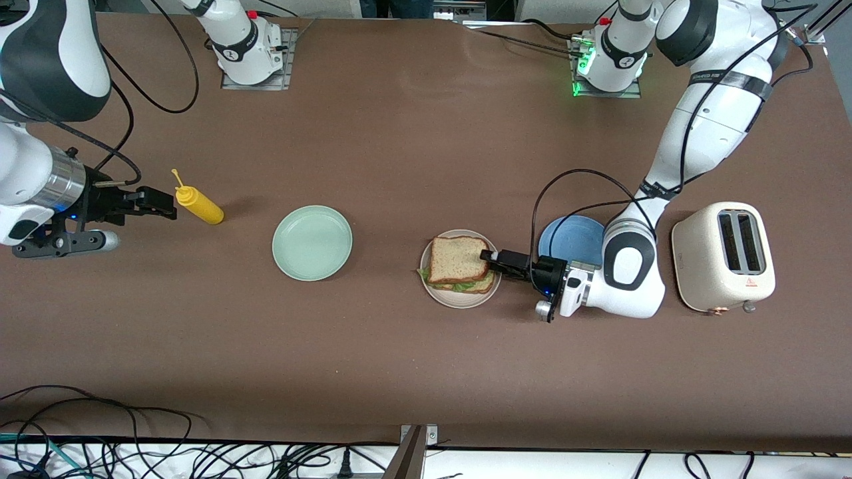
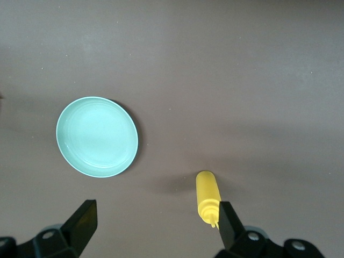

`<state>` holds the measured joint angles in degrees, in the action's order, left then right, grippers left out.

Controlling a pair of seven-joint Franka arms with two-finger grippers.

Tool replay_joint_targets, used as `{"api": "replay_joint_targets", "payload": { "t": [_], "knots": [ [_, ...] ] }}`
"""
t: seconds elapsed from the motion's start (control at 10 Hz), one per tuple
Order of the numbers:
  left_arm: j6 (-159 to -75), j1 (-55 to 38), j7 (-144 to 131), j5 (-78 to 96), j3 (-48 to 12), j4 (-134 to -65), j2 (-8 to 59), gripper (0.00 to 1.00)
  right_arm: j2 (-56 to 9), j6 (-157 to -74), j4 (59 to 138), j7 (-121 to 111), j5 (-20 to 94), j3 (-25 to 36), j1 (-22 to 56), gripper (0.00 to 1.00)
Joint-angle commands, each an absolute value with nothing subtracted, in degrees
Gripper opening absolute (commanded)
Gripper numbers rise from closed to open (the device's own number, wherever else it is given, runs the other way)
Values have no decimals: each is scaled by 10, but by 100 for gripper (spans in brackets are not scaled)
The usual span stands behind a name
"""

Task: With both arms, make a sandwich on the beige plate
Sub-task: 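Lay the bread slice on the lettuce and open the left gripper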

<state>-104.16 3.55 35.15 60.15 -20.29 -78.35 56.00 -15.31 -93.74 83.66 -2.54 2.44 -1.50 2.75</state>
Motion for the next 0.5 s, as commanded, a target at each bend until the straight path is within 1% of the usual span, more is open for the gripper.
{"api": "replay_joint_targets", "payload": {
  "t": [0.0, 0.4],
  "knots": [
    [-1038, 50, 360, 546, -187, -783, 532, 100, -135, -948, 856, -21, 16, -18, 33, 100],
    [-1034, 80, 355, 476, -187, -783, 498, 100, -137, -946, 853, -23, 18, -17, 31, 100]
  ]
}}
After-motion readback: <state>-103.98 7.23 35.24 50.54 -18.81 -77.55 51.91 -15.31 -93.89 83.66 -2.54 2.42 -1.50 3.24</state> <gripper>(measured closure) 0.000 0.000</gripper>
